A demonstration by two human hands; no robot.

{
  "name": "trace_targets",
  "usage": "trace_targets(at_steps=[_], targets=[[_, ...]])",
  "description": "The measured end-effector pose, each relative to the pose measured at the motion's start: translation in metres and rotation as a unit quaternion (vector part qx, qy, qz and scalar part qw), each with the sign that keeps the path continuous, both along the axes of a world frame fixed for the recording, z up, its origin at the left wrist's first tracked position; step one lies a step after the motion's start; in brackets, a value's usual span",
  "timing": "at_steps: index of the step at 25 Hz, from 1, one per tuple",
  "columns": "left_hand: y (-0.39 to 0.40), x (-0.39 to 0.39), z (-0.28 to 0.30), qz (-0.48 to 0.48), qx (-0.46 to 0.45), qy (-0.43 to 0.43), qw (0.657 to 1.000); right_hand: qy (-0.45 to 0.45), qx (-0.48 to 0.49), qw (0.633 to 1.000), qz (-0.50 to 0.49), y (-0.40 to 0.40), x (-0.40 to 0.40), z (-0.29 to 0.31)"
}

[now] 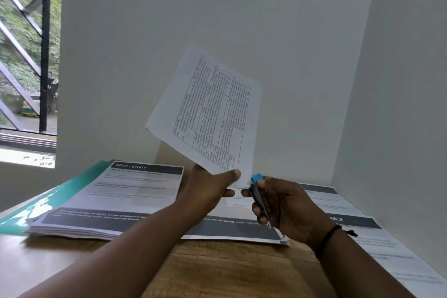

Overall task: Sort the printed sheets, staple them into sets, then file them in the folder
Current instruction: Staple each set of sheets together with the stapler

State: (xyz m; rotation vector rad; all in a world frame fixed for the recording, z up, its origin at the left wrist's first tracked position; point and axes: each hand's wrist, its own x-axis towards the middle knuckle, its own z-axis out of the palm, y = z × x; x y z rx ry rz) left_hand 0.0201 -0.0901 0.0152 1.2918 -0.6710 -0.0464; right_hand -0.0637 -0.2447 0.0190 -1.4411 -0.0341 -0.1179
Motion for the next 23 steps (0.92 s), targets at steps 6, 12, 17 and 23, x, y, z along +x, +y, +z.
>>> trace_targets(at_steps=[6,12,17,23], targets=[[0.0015,-0.0035,0.0014,0.076,0.059,-0.038,0.995,-0.009,0.005,1.0,-0.016,0.0002,-0.0004,0.0011],[-0.0009,-0.0058,-0.0003,0.048,0.046,-0.035,0.997,-0.005,-0.02,1.0,-0.016,0.0017,-0.0038,0.0025],[-0.0026,-0.0071,-0.0023,0.032,0.024,-0.025,0.999,-0.004,-0.033,0.999,-0.014,0.0046,-0.0025,0.0008],[-0.0032,-0.006,-0.0018,0.003,0.006,0.016,1.0,-0.013,-0.035,0.999,-0.024,0.0082,-0.0015,-0.0013]])
